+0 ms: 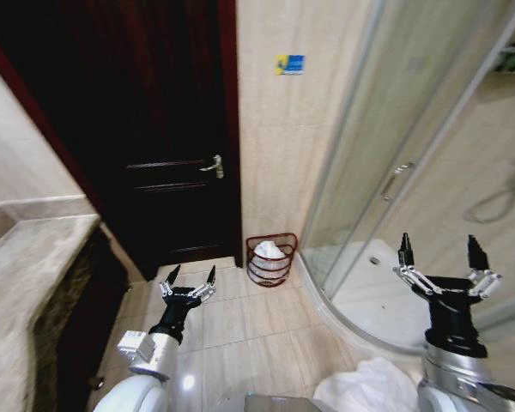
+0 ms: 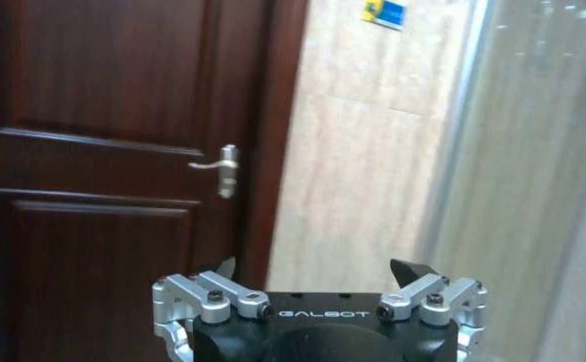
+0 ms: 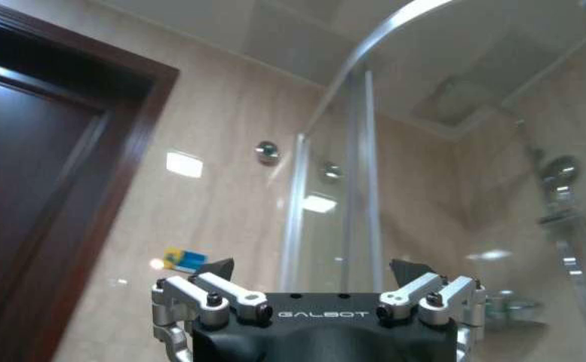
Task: Discard the used towel into the hamper.
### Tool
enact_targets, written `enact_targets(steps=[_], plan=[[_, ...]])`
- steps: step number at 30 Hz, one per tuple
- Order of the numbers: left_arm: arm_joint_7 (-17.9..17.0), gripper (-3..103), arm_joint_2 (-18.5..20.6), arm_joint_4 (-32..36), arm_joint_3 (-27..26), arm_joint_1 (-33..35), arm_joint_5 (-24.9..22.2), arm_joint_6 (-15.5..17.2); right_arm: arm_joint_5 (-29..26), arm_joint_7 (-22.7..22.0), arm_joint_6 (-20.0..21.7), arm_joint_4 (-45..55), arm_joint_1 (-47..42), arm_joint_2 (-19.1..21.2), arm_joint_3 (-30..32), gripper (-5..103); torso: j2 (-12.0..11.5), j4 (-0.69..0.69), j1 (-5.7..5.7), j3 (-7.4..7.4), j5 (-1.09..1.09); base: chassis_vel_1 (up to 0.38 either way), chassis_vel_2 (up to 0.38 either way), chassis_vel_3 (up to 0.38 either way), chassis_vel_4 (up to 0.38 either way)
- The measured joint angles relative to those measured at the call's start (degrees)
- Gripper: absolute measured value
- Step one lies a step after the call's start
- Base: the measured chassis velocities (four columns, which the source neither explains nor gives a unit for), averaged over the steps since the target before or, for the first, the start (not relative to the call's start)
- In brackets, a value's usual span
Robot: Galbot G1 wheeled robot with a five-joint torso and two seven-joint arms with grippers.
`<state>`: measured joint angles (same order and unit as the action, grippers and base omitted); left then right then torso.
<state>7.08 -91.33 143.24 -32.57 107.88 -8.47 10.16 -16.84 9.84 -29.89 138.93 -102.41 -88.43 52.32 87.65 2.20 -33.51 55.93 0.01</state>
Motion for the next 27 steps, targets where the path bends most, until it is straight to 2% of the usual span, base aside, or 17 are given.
enact_targets(steps=[9, 15, 22, 27], plan=[[0.00, 100, 0.00, 0.00, 0.00, 0.00, 0.00, 0.00, -4.02, -1.93, 0.71, -0.09, -1.29, -0.53, -0.48, 100, 0.00, -0.01, 0.00, 0.00, 0.01, -0.110, -0.125, -0.129, -0.120], [0.00, 100, 0.00, 0.00, 0.00, 0.00, 0.00, 0.00, -4.29, -3.92, 1.59, 0.00, -1.10, -0.32, -0.05, 100, 0.00, 0.00, 0.00, 0.00, 0.01, -0.124, -0.128, -0.116, -0.131], [0.00, 100, 0.00, 0.00, 0.00, 0.00, 0.00, 0.00, -3.96, -8.50, 4.92, 0.62, -0.87, -0.40, -0.41, 100, 0.00, 0.00, 0.00, 0.00, -0.01, -0.122, -0.130, -0.122, -0.108], [0.00, 100, 0.00, 0.00, 0.00, 0.00, 0.00, 0.00, -3.96, -9.32, 5.43, 0.62, -0.85, -0.40, -0.39, 100, 0.00, -0.01, 0.00, 0.00, -0.01, -0.127, -0.124, -0.118, -0.132]])
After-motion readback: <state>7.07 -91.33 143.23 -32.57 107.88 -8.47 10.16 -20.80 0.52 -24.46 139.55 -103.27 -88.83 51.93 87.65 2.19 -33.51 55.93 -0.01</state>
